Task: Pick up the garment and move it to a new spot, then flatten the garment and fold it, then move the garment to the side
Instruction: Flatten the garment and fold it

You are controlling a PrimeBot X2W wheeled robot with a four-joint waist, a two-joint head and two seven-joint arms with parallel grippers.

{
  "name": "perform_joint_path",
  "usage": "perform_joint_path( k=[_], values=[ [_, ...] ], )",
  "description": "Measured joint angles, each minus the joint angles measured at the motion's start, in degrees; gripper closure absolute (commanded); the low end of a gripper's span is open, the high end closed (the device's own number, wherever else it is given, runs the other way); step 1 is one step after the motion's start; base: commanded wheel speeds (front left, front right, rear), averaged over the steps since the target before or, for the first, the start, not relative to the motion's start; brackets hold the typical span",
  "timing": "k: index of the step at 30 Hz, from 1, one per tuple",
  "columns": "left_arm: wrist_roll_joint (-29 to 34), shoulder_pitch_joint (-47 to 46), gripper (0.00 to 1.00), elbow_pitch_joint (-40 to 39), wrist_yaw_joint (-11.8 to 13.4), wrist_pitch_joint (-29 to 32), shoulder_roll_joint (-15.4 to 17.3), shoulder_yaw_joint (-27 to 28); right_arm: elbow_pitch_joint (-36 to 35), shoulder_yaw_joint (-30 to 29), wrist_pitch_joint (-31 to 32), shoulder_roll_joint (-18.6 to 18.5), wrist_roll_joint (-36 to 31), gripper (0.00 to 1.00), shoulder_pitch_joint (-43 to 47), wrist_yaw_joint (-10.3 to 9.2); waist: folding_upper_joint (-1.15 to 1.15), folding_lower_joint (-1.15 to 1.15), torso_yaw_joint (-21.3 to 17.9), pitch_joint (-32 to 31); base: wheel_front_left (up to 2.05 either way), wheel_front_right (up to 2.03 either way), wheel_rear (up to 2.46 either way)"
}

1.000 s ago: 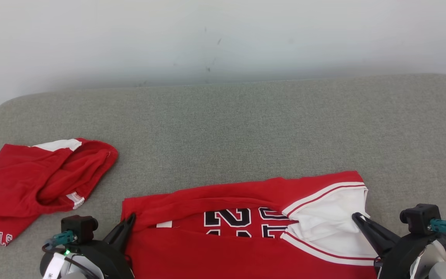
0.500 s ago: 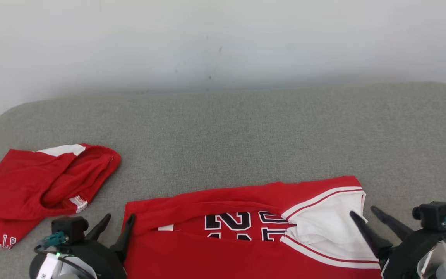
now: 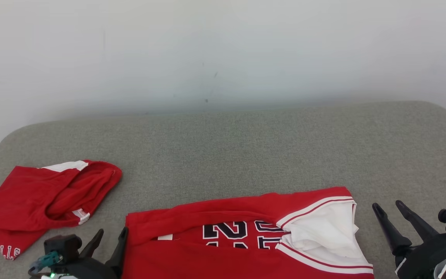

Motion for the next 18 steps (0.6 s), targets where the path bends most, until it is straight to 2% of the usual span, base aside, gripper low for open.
perform_joint_path(
  k=[7,15,18],
  values=[
    [0.9,4.9,0.00,-5.0,4.0,0.0,1.7,3.2,-0.5,-1.3,-1.0,0.5,-1.0,0.00,2.4,-2.79,0.00,0.00,0.3,-1.0,0.00,0.00,0.00],
    [3.9,9.6,0.00,-12.8,6.0,-0.1,2.8,7.8,-1.9,-2.9,-1.6,1.6,-2.4,0.00,4.7,-6.31,0.00,0.01,0.6,-1.2,0.00,0.00,0.00],
    [5.0,11.3,0.00,-15.2,6.4,-0.1,2.6,9.3,-1.9,-3.3,-2.0,2.2,-2.9,0.00,5.6,-7.09,0.00,0.01,0.7,-1.1,0.00,0.00,0.00]
  ],
)
